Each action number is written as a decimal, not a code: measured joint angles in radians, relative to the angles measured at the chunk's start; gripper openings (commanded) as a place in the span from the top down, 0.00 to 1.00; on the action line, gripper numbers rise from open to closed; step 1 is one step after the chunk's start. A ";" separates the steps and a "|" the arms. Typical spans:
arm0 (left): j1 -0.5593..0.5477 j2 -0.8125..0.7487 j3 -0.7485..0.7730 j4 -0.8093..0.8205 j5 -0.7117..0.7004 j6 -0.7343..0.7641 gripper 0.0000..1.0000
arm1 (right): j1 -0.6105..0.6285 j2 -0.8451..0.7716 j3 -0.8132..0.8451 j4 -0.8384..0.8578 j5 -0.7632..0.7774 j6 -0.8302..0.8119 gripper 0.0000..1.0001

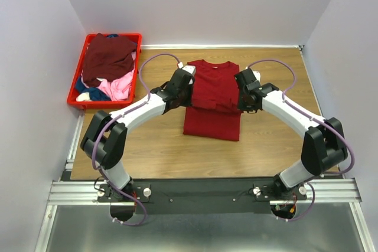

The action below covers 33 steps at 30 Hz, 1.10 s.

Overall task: Fold and stack the t-shirts
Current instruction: Fold the tshirt

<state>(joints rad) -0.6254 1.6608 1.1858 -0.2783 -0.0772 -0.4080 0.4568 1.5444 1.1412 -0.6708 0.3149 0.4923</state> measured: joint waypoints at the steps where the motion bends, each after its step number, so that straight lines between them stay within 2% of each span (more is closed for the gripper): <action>1: 0.002 0.012 0.003 0.009 0.000 0.005 1.00 | -0.002 0.004 0.000 0.009 0.000 -0.004 0.99; 16: 0.034 0.094 0.014 0.064 -0.005 0.017 1.00 | -0.014 0.146 0.016 0.131 -0.006 -0.060 0.99; 23: 0.037 0.186 0.013 0.102 -0.002 0.014 0.96 | -0.015 0.203 0.016 0.163 -0.006 -0.067 0.99; 33: 0.037 0.188 0.003 0.134 -0.001 0.014 0.96 | -0.020 0.178 0.008 0.176 0.010 -0.054 0.99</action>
<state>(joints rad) -0.5884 1.8488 1.1885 -0.1444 -0.0784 -0.3939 0.4366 1.7226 1.1488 -0.4950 0.3244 0.4381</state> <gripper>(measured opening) 0.038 0.012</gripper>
